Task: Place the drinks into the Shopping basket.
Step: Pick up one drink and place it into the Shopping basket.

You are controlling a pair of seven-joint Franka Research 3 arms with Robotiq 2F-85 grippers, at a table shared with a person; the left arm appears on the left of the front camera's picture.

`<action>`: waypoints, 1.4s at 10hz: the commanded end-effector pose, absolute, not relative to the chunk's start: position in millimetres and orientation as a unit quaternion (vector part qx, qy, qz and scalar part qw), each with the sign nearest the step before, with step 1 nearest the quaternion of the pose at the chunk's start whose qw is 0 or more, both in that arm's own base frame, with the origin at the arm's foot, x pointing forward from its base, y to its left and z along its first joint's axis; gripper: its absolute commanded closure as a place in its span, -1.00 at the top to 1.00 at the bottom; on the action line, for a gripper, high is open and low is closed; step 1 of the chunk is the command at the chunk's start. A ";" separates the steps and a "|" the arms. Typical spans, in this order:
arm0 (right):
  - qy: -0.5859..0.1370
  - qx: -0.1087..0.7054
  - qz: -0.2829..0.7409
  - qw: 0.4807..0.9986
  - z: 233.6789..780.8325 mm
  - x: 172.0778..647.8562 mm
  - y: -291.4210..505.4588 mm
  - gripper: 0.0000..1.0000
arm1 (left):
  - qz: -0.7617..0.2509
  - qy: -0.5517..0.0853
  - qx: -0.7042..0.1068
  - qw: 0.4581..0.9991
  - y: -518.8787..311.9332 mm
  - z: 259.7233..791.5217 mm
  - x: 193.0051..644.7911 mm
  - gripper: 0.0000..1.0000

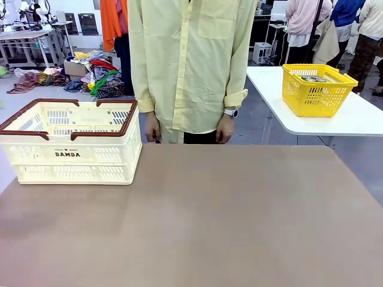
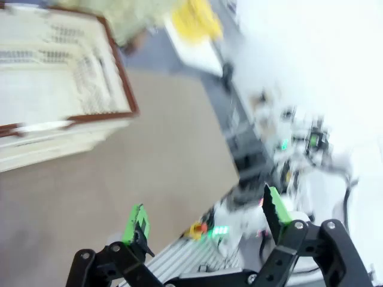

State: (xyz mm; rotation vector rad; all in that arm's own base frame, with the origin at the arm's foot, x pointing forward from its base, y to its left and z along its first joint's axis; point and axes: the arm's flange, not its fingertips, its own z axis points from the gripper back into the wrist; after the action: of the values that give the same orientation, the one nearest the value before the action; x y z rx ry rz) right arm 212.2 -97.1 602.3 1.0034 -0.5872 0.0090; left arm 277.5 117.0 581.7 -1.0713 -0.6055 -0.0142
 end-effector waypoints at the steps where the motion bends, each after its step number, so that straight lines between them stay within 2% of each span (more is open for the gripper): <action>1: -0.348 0.488 -0.097 0.794 575.7 175.2 -165.8 1.00 | 0.116 -0.386 -0.549 0.732 188.8 551.5 264.3 1.00; 2: -0.355 0.513 -0.153 0.766 555.9 157.6 -209.3 1.00 | 0.163 -0.410 -0.559 0.702 227.3 537.8 242.9 1.00; 4: -0.333 0.541 -0.240 0.734 506.6 151.5 -264.8 1.00 | 0.216 -0.444 -0.574 0.653 259.8 522.6 226.8 1.00; 5: -0.320 0.551 -0.265 0.724 485.8 154.6 -281.0 1.00 | 0.236 -0.449 -0.571 0.645 260.5 520.8 229.4 1.00; 6: -0.312 0.540 -0.274 0.732 477.2 160.4 -284.1 1.00 | 0.239 -0.458 -0.540 0.664 255.3 521.8 235.2 1.00; 7: -0.332 0.534 -0.259 0.733 495.7 134.6 -273.5 1.00 | 0.249 -0.438 -0.569 0.649 280.8 518.3 208.7 1.00; 14: -0.332 0.534 -0.259 0.733 495.7 134.6 -273.5 1.00 | 0.249 -0.438 -0.569 0.649 280.8 518.3 208.7 1.00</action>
State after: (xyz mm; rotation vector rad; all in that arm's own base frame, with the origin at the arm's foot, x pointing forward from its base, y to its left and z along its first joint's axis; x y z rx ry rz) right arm 136.0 -273.0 496.8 1.1702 -0.6974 -0.5917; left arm 207.8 278.6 516.1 -1.2882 -0.9889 0.5767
